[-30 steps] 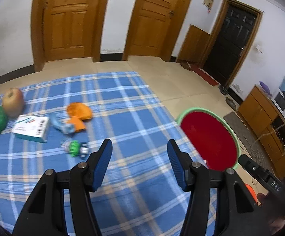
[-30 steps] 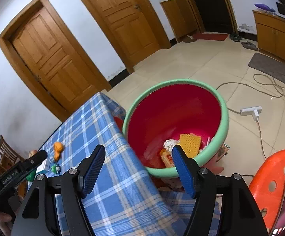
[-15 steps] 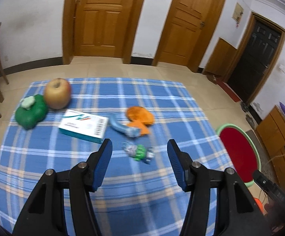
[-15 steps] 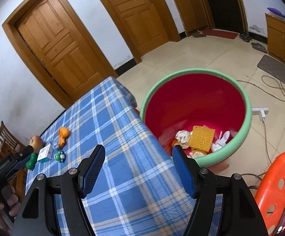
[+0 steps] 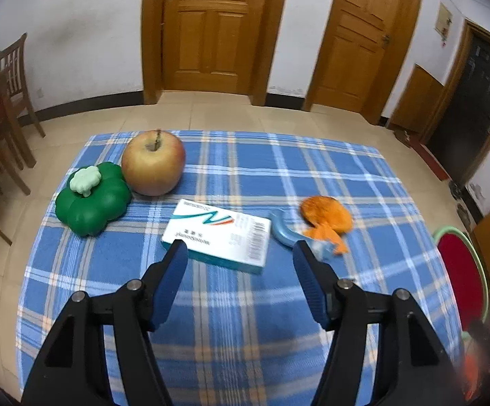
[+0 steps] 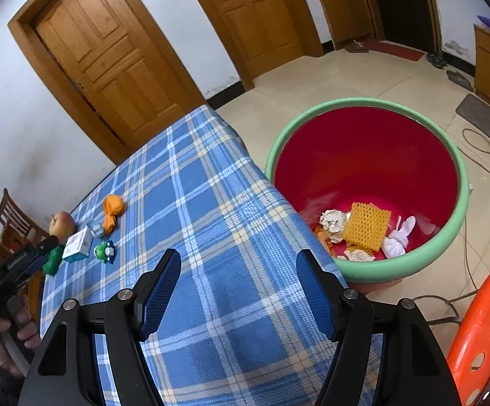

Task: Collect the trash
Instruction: 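Move both tools back over the table toward the medicine box, then grasp the white medicine box with the left tool, then lift the medicine box with the left tool while the right tool moves toward the toys, then grasp the green toy figure with the right tool while the left tool holds the box, then carry the medicine box and green toy over the red bin with both tools, then open both tools to drop the box and toy into the bin, then move the left tool back to the table and grasp the blue plastic bottle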

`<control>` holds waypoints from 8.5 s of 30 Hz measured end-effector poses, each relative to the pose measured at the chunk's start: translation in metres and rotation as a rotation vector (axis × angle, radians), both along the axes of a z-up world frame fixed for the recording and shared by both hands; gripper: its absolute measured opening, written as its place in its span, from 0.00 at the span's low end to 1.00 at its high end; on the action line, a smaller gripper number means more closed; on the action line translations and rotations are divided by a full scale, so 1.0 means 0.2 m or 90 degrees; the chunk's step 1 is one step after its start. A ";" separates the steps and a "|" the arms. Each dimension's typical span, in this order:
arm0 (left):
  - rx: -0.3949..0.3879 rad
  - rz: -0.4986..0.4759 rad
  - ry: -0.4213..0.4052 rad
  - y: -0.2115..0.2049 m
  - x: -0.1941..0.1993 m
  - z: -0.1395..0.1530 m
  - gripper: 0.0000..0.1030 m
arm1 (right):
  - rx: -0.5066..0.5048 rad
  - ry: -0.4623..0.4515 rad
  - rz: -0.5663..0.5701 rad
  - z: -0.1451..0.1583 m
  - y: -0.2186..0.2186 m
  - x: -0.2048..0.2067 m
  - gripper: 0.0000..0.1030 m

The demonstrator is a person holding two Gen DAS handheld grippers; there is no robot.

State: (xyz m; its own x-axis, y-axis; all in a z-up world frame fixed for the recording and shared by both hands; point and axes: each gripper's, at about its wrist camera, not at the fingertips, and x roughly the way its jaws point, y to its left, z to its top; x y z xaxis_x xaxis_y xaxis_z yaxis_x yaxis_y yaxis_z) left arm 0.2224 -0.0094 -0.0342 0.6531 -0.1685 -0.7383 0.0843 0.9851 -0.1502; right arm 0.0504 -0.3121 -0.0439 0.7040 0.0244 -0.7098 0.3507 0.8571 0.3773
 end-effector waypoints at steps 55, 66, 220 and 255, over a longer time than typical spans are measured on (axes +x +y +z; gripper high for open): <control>0.038 -0.060 0.118 -0.17 -0.14 -0.21 0.72 | 0.012 -0.014 0.017 0.00 0.04 -0.03 0.70; 0.049 -0.067 0.109 -0.22 -0.22 -0.21 0.75 | 0.022 -0.030 0.003 0.02 -0.02 -0.08 0.70; -0.030 -0.385 0.007 -1.59 -0.22 0.04 0.67 | 0.071 -0.072 -0.214 -0.02 -0.81 -0.29 0.53; -0.051 -0.177 0.021 -0.82 -0.22 0.11 0.67 | 0.068 -0.069 -0.152 0.06 -0.59 -0.24 0.64</control>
State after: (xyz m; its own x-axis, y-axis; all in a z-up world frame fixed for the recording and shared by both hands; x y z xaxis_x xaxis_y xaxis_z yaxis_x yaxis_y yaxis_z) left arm 0.1794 -0.1740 -0.0116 0.5500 -0.3958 -0.7354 0.3427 0.9100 -0.2335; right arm 0.0025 -0.4296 -0.0327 0.7701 -0.0807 -0.6328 0.4908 0.7086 0.5069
